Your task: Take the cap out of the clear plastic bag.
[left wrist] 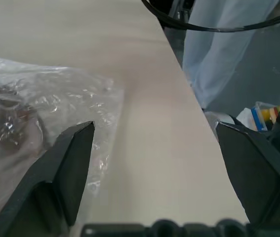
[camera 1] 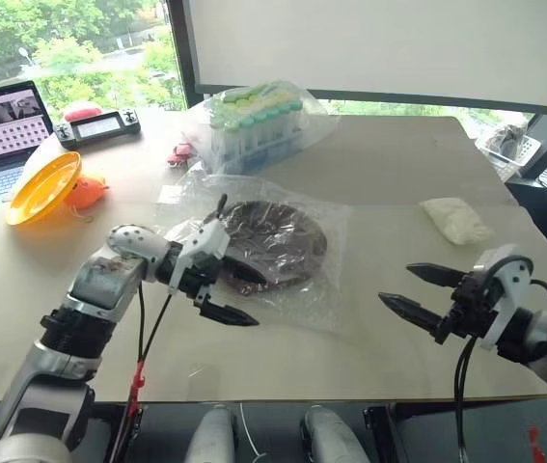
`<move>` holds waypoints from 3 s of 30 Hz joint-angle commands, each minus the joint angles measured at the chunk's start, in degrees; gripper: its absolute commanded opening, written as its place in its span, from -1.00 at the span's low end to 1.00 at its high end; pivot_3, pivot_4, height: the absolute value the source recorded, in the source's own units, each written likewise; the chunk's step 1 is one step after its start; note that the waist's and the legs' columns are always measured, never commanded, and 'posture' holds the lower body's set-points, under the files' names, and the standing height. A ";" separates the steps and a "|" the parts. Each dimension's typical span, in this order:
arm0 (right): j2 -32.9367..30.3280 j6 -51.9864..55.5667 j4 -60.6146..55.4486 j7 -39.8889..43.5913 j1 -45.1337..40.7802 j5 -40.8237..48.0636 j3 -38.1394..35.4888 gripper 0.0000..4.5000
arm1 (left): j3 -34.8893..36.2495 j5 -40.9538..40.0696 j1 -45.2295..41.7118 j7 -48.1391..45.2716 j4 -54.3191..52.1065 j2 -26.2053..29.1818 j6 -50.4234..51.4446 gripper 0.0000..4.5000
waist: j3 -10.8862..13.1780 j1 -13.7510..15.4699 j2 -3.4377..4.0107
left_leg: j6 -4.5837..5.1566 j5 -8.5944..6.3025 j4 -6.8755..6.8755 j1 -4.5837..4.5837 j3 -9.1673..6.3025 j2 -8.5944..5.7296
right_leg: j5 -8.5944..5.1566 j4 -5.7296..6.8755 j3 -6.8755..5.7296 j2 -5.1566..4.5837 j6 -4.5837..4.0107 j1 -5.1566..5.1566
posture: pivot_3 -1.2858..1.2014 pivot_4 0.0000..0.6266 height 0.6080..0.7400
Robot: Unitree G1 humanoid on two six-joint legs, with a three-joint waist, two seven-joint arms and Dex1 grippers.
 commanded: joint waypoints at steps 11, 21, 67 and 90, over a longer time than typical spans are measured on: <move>0.06 2.59 -6.73 -4.15 4.94 2.85 -6.74 1.00 | -11.86 20.08 7.63 23.26 1.34 -12.17 -12.41 0.86 | -0.11 -0.13 0.19 | 0.03 -0.02 -0.10 -0.12 0.07 -0.03 | 0.10 -0.28 0.11 -0.03 -0.04 -0.03 | 0.03 -0.52 1.00; 0.00 4.39 -9.76 -7.57 6.45 4.44 -8.51 1.00 | -17.69 32.00 4.74 36.48 8.18 -20.09 -12.39 0.86 | -0.15 1.31 0.19 | 0.03 -0.02 -0.07 -0.10 0.07 -0.08 | 0.05 -0.33 0.10 -0.07 0.13 0.04 | 0.03 -0.52 1.00; -0.28 1.12 -1.71 -4.46 -4.44 -0.82 4.53 1.00 | 0.73 5.66 11.23 3.80 19.41 11.01 -44.23 -0.99 | -0.31 -0.41 0.35 | 0.05 0.00 -0.32 -0.15 0.17 0.00 | 0.04 -0.51 0.14 -0.07 0.04 -0.14 | 0.03 -0.52 1.00; 1.16 -1.98 6.70 1.26 -14.36 -6.45 12.45 1.00 | 10.34 8.61 13.44 -1.91 37.48 23.57 -34.41 0.28 | -0.29 -0.95 0.33 | 0.05 -0.01 -0.59 -0.10 0.24 0.05 | -0.01 -0.40 0.12 -0.06 -0.10 -0.27 | 0.03 -0.52 1.00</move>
